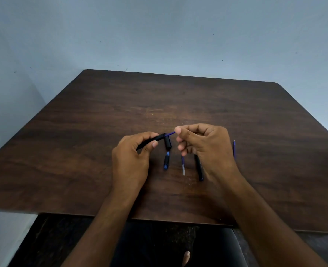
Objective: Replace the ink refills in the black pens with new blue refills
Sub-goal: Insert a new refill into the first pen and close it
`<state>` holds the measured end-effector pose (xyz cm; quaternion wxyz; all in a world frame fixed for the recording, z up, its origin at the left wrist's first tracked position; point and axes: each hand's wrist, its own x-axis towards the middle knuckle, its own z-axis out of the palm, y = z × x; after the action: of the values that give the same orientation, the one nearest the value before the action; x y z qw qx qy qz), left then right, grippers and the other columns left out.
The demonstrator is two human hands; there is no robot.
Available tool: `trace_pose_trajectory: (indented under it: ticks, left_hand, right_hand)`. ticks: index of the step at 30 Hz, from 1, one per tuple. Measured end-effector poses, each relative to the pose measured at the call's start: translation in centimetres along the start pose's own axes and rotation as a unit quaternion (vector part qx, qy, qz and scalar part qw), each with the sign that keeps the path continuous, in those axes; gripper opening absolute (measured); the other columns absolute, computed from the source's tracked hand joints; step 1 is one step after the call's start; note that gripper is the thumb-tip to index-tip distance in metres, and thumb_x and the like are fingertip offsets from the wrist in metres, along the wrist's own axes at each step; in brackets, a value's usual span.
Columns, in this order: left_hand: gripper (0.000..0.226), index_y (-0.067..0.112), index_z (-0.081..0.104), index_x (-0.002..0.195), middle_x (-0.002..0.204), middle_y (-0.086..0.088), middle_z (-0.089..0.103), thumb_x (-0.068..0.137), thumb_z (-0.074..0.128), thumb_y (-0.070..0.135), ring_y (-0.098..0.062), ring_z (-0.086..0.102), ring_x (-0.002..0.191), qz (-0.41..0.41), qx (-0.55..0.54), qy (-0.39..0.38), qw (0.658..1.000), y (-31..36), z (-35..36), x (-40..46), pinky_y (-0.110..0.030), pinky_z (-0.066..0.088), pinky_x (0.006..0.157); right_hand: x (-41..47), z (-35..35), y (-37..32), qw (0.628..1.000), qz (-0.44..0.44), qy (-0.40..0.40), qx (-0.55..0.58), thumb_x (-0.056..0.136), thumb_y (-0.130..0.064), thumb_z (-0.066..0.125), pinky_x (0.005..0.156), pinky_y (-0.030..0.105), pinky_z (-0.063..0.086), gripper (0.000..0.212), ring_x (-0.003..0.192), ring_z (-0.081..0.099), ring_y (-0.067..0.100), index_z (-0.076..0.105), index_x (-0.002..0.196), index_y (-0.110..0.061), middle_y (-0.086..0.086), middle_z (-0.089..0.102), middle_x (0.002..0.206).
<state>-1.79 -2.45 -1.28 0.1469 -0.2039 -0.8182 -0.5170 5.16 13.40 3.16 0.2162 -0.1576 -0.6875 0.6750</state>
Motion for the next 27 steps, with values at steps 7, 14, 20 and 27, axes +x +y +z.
trace_pose_trajectory:
  ticks: [7, 14, 20, 27]
  left_hand:
    - [0.027, 0.028, 0.077, 0.108, 0.093, 0.036, 0.055, 0.087, 0.076, 0.013, 0.008, 0.056, 0.092, -0.014, 0.017, 0.027, 0.999, -0.2, -0.2, 0.1, 0.005, 0.033, 0.082]
    - [0.027, 0.028, 0.077, 0.108, 0.091, 0.037, 0.055, 0.087, 0.076, 0.012, 0.002, 0.056, 0.098, -0.018, 0.018, 0.019, 0.999, -0.1, -0.2, 0.1, 0.004, 0.035, 0.083]
    - [0.026, 0.028, 0.077, 0.108, 0.091, 0.038, 0.054, 0.087, 0.076, 0.013, 0.001, 0.056, 0.098, -0.021, 0.018, 0.014, 1.000, -0.3, -0.2, 0.1, 0.004, 0.034, 0.082]
    - [0.026, 0.029, 0.077, 0.105, 0.089, 0.036, 0.057, 0.085, 0.077, 0.013, -0.001, 0.059, 0.097, -0.019, 0.007, 0.015, 1.000, -0.3, -0.3, 0.1, 0.002, 0.035, 0.083]
  right_hand:
    - [0.1, 0.0, 0.0, 0.926, 0.035, -0.056, -0.372, 0.084, -0.034, 0.079, 0.042, 0.009, 0.040, 0.026, 0.044, 0.056, -0.007, 0.067, 0.062, -0.024, -0.007, 0.064, 0.054]
    - [-0.6, 3.6, 0.4, 0.835, 0.055, -0.062, -0.544, 0.079, -0.056, 0.072, 0.045, 0.024, 0.030, 0.043, 0.054, 0.052, 0.012, 0.058, 0.065, -0.018, -0.003, 0.053, 0.059]
    - [-0.4, 4.2, 0.0, 0.820, 0.085, -0.077, -0.561, 0.082, -0.046, 0.074, 0.044, 0.025, 0.027, 0.046, 0.052, 0.043, 0.011, 0.043, 0.061, -0.020, -0.003, 0.048, 0.062]
    - [-0.6, 1.0, -0.1, 0.948, 0.165, -0.063, -0.266, 0.085, -0.018, 0.072, 0.038, 0.026, 0.046, 0.029, 0.036, 0.051, 0.019, 0.065, 0.067, 0.004, 0.011, 0.063, 0.053]
